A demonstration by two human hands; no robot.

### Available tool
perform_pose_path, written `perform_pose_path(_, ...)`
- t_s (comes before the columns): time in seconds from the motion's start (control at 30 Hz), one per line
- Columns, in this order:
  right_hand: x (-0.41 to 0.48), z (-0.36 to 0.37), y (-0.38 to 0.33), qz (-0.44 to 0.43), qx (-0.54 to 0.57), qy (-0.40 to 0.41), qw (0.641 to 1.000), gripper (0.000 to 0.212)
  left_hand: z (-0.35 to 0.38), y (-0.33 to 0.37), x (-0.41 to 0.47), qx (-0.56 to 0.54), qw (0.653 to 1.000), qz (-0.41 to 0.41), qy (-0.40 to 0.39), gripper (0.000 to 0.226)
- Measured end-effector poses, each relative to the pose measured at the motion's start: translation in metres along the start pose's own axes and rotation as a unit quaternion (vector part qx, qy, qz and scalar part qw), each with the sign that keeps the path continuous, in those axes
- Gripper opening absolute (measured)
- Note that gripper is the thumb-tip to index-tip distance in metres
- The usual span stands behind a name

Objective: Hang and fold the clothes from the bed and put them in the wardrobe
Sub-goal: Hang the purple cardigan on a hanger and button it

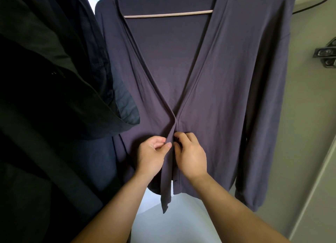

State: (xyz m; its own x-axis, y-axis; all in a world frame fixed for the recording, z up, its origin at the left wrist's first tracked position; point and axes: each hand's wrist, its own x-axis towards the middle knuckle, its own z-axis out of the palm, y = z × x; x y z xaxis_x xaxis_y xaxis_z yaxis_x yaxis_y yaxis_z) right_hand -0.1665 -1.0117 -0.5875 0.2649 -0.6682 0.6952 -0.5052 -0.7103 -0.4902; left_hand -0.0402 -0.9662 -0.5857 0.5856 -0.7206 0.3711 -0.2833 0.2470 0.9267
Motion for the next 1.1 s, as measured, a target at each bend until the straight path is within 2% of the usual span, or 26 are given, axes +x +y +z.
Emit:
perform_pose_path(0.1, 0.005, -0.001, 0.000, 0.000, -0.012, 0.013, 1.000, 0.018, -0.001, -0.001, 0.001, 0.016, 1.000, 0.014, 0.012, 0.017)
perform_pose_path(0.23, 0.006, -0.001, 0.002, 0.048, 0.042, 0.027, 0.998, 0.017, -0.002, -0.002, 0.004, 0.034, 0.999, 0.019, 0.022, 0.013)
perform_pose_path(0.47, 0.005, -0.006, 0.002, 0.065, 0.066, 0.032, 0.995, 0.007, 0.000, -0.001, 0.005, 0.055, 0.998, 0.026, 0.030, 0.018)
perform_pose_path(0.57, 0.004, -0.008, 0.003, 0.055, 0.066, 0.028, 0.996, 0.006, 0.003, 0.000, 0.005, 0.019, 1.000, -0.006, 0.024, 0.011)
perform_pose_path(0.7, 0.004, -0.009, 0.003, 0.063, 0.102, 0.001, 0.993, 0.004, 0.008, 0.004, 0.002, -0.065, 0.997, -0.023, 0.020, 0.012)
perform_pose_path(0.9, 0.006, -0.010, -0.004, 0.183, 0.253, -0.034, 0.949, 0.015, 0.013, 0.005, -0.002, -0.117, 0.992, -0.051, 0.010, 0.010)
perform_pose_path(1.1, 0.009, -0.012, -0.007, 0.222, 0.294, -0.048, 0.928, 0.019, 0.015, 0.009, -0.005, -0.147, 0.987, -0.069, -0.005, 0.016)
